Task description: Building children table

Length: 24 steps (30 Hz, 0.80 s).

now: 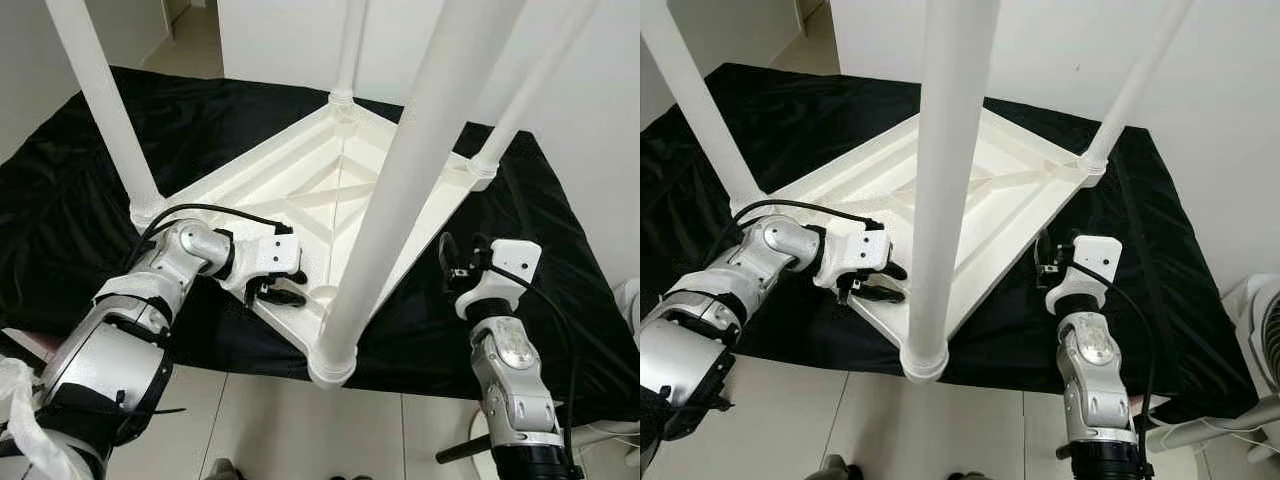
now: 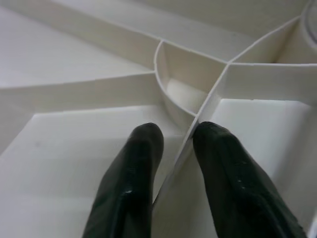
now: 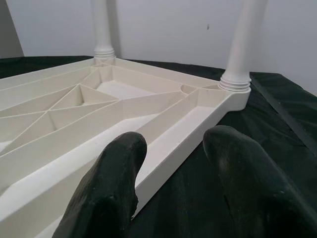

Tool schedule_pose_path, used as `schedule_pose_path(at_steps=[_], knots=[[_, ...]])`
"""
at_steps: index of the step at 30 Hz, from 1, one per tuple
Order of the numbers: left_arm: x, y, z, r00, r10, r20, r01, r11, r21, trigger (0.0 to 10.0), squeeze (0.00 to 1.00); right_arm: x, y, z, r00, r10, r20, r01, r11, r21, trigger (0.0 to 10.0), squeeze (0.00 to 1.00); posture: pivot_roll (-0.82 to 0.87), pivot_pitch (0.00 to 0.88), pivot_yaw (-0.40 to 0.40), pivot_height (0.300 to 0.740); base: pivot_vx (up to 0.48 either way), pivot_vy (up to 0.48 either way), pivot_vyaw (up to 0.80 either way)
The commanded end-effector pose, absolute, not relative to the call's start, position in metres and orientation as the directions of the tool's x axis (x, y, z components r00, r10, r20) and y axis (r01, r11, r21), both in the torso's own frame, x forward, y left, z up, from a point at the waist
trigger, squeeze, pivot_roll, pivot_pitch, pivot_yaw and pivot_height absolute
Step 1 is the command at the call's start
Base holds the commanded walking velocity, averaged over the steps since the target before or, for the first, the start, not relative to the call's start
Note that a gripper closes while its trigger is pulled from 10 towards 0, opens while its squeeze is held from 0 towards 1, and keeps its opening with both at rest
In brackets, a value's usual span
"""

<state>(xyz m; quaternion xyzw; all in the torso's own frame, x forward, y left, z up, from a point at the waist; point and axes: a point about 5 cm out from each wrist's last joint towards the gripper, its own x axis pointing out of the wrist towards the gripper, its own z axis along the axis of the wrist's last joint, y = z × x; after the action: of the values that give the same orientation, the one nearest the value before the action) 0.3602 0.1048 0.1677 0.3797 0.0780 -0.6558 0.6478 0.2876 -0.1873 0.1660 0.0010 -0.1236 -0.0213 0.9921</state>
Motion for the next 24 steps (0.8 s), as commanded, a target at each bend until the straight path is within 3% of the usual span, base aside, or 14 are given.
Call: schedule_pose_path(at_steps=[1, 17, 18, 19, 24], knots=[[0.3567, 0.1101, 0.1542, 0.107, -0.780, -0.616, 0.936, -0.129, 0.326, 0.0, 0.00, 0.2848, -0.1917, 0.1654, 0.967, -0.064, 0.245, 0.065, 0.998, 0.004, 10.0, 0.00, -0.04, 0.100, -0.030, 0.740, 0.000, 0.000, 0.00], [0.3633, 0.1083, 0.1594, 0.224, -0.823, -0.523, 0.924, 0.008, 0.382, 0.0, 0.00, 0.2854, -0.1933, 0.1659, 0.965, -0.081, 0.250, 0.080, 0.997, 0.012, 10.0, 0.00, -0.03, 0.105, -0.030, 0.740, 0.000, 0.000, 0.00], [0.3644, 0.1074, 0.1597, 0.248, -0.819, -0.517, 0.914, 0.021, 0.406, 8.5, 0.00, 0.2858, -0.1939, 0.1661, 0.964, -0.086, 0.250, 0.085, 0.996, 0.013, 10.0, 0.00, -0.03, 0.106, -0.033, 0.740, 0.000, 0.000, 0.00], [0.3657, 0.1054, 0.1609, 0.278, -0.814, -0.510, 0.896, 0.029, 0.442, 10.0, 0.00, 0.2868, -0.1944, 0.1664, 0.964, -0.089, 0.250, 0.088, 0.996, 0.014, 10.0, 0.00, -0.03, 0.105, -0.034, 0.740, 0.000, 0.000, 0.00], [0.3665, 0.1039, 0.1614, 0.289, -0.820, -0.495, 0.896, 0.049, 0.441, 10.0, 0.00, 0.2870, -0.1949, 0.1664, 0.964, -0.094, 0.250, 0.093, 0.996, 0.016, 10.0, 0.00, -0.03, 0.103, -0.035, 0.740, 0.000, 0.000, 0.00]])
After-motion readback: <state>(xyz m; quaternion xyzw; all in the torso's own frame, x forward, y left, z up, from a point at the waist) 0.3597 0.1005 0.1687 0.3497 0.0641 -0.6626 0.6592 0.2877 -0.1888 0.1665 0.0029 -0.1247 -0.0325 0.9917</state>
